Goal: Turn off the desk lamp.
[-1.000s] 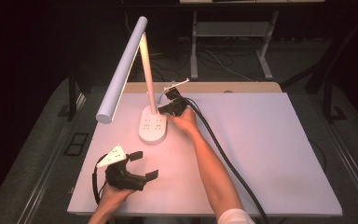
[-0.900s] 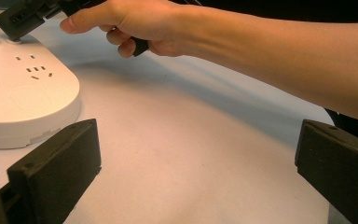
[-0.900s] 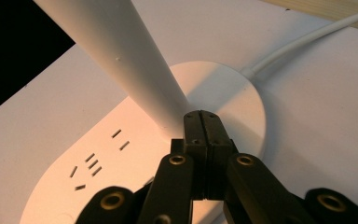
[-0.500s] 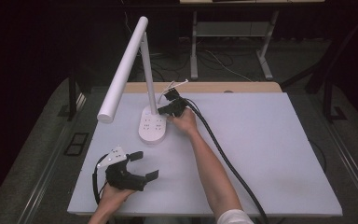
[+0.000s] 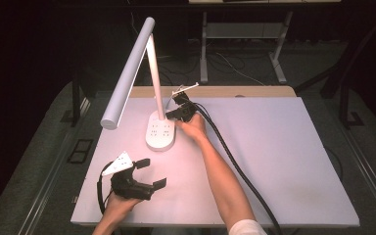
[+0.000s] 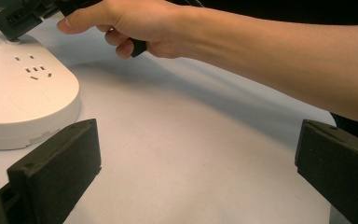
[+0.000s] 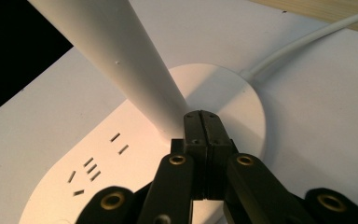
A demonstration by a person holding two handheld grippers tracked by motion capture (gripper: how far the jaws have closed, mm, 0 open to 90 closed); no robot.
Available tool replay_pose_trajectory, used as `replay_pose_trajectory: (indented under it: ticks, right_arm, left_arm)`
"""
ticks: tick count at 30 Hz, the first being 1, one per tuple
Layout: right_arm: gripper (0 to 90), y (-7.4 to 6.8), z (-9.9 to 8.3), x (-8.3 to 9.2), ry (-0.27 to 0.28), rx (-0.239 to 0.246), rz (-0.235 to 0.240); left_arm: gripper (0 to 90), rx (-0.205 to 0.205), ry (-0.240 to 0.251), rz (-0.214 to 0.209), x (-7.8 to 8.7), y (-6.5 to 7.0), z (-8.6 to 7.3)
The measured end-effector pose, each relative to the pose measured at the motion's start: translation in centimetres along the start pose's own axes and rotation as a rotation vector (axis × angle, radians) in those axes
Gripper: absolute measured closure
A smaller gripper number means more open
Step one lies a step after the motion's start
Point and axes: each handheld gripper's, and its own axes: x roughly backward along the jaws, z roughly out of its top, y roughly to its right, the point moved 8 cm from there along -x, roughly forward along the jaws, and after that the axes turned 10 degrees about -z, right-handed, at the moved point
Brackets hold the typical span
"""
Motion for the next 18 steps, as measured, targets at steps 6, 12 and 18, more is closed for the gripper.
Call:
replay_pose_trajectory:
  ticks: [6,12,18]
  right_arm:
    - [90.0,0.19,0.00,-0.02,0.007,0.000,0.000]
    - [90.0,0.14,-0.08,-0.08,0.020,-0.009,0.000]
    - [90.0,0.08,-0.24,-0.08,0.020,0.008,-0.016]
  left_arm:
    - [0.0,-0.003,-0.006,-0.002,-0.09,0.03,-0.05]
    - [0.0,-0.001,-0.002,0.000,-0.04,0.00,-0.02]
    - [0.0,-0.002,-0.002,-0.001,-0.06,0.05,0.00]
